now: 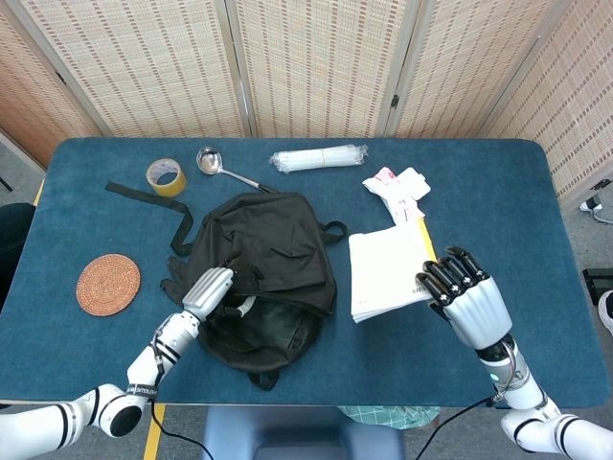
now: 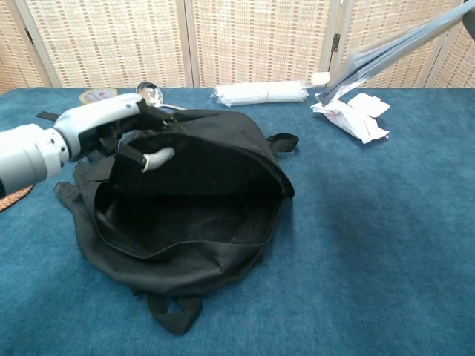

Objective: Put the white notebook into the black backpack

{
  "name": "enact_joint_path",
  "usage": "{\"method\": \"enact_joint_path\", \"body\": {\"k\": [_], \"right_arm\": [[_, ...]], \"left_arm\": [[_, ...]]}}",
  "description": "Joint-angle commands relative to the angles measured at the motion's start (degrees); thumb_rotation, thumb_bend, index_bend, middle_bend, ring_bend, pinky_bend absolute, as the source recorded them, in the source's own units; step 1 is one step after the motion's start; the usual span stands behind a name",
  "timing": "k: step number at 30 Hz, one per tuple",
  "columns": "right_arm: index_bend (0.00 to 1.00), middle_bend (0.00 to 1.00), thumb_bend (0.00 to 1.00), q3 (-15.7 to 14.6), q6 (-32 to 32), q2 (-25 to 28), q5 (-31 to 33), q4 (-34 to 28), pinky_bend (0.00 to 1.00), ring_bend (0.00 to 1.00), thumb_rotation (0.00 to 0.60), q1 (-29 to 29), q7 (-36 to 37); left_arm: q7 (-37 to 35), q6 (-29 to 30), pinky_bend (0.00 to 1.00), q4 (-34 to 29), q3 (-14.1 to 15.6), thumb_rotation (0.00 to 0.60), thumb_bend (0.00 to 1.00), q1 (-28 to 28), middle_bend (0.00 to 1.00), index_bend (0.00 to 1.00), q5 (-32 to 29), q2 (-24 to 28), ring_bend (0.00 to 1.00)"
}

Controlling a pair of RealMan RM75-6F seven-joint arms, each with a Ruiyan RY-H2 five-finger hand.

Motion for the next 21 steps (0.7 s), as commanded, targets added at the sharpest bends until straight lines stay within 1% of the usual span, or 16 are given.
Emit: {"method": "enact_joint_path", "body": {"k": [1,5,7,13,17,21], "right_arm": [[0.94,0.57,0.45,-0.4,0.97,0.36,-1.28,-0.98,0.4,0.53,0.6,-0.33,-0.07],[0.95,0.57,0.45,-0.47,2.6,0.77,-3.12,-2.86,0.4,0.54,0.6,-0.55,0.25],[0.95,0.57,0.45,-0.69,3.15,0.86,-3.99,-4.02,0.4,0.54,0.6,-0.67,0.55],[0.95,0.58,0.45,-2.41,2.49,0.21,-7.11,-7.75,0.4,0.54,0.6,-0.61,1.38],[0.95,0.58,0.45,-3.76,-0.25,-0.95,-8.12,-9.27,0.41,0.55,0.6,-0.2,1.8],[0.95,0.58,0.45,-4.45,-3.1,-2.79,-8.4,-9.55,0.41,0.55,0.6,0.57,2.4]], "left_arm": [[2.45,-2.77,0.0,-0.08,-4.55,0.6,0.58,-3.2,0.37,0.6,-5.95,0.78,0.33],[7.88,-4.88,0.0,2.97,-8.07,0.6,0.58,-7.02,0.37,0.6,-12.95,-0.2,0.32],[10.22,-5.67,0.0,4.61,-9.07,0.6,0.58,-8.67,0.37,0.6,-15.68,-0.71,0.31],[17.26,-9.76,0.0,10.65,-10.39,0.6,0.58,-14.21,0.37,0.58,-24.06,-1.91,0.3],[19.56,-11.35,0.0,14.49,-11.53,0.6,0.58,-17.14,0.37,0.58,-30.12,-3.27,0.29],[21.19,-12.49,0.0,17.25,-11.84,0.6,0.58,-19.17,0.37,0.58,-34.65,-4.08,0.29]]}}
